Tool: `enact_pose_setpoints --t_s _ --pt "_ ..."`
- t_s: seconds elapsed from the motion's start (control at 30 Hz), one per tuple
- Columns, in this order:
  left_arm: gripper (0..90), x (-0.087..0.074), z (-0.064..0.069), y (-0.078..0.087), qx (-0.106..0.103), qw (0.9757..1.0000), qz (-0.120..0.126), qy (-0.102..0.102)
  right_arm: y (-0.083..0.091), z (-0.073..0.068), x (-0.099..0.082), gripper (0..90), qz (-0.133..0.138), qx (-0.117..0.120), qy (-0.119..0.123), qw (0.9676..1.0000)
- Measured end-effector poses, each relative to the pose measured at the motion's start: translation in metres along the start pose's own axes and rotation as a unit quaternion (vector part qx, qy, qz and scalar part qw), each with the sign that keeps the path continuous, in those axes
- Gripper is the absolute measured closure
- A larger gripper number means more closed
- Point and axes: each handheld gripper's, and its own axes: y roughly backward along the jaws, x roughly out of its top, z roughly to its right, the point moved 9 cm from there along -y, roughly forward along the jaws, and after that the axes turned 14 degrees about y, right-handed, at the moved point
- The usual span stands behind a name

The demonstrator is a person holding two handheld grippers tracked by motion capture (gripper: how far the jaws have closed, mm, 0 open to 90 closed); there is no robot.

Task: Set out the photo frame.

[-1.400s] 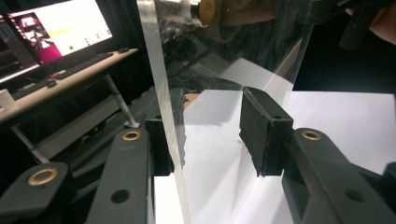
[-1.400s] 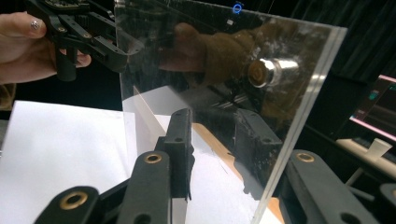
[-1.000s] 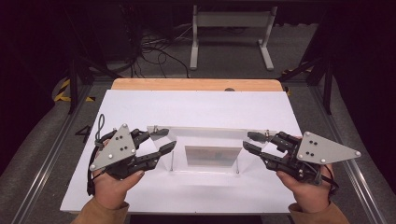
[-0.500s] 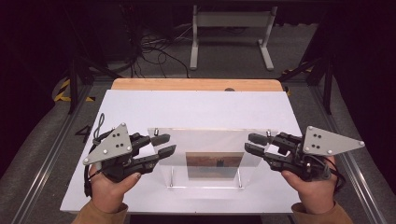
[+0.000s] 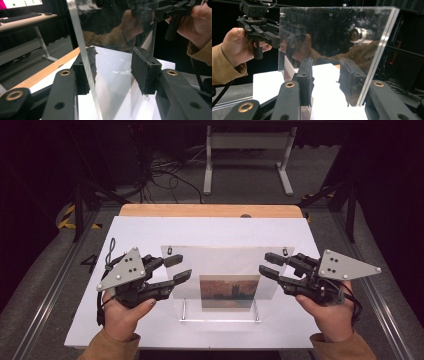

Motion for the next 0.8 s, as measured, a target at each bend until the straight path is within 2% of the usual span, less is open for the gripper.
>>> enact_pose_setpoints --t_s 0.33,0.5,0.67,0.8 --pt "45.0 -0.003 -0.012 -0.01 0.01 0.9998 0.004 0.014 -0.008 0.011 -0.01 53.0 -0.009 -0.014 -0.002 0.9999" --pt "39.8 -0.007 -0.02 -0.015 0.022 0.9996 -0.004 0.02 -0.012 0.018 -0.018 47.9 -0.023 -0.026 -0.008 0.9994" --pt "35.4 -0.014 -0.029 -0.02 0.037 0.9989 -0.013 0.026 -0.015 0.022 -0.024 39.5 -0.037 -0.045 -0.007 0.9983" --pt "31.4 -0.017 -0.032 -0.021 0.039 0.9986 -0.016 0.032 -0.015 0.024 -0.026 33.3 -0.041 -0.055 -0.013 0.9976"
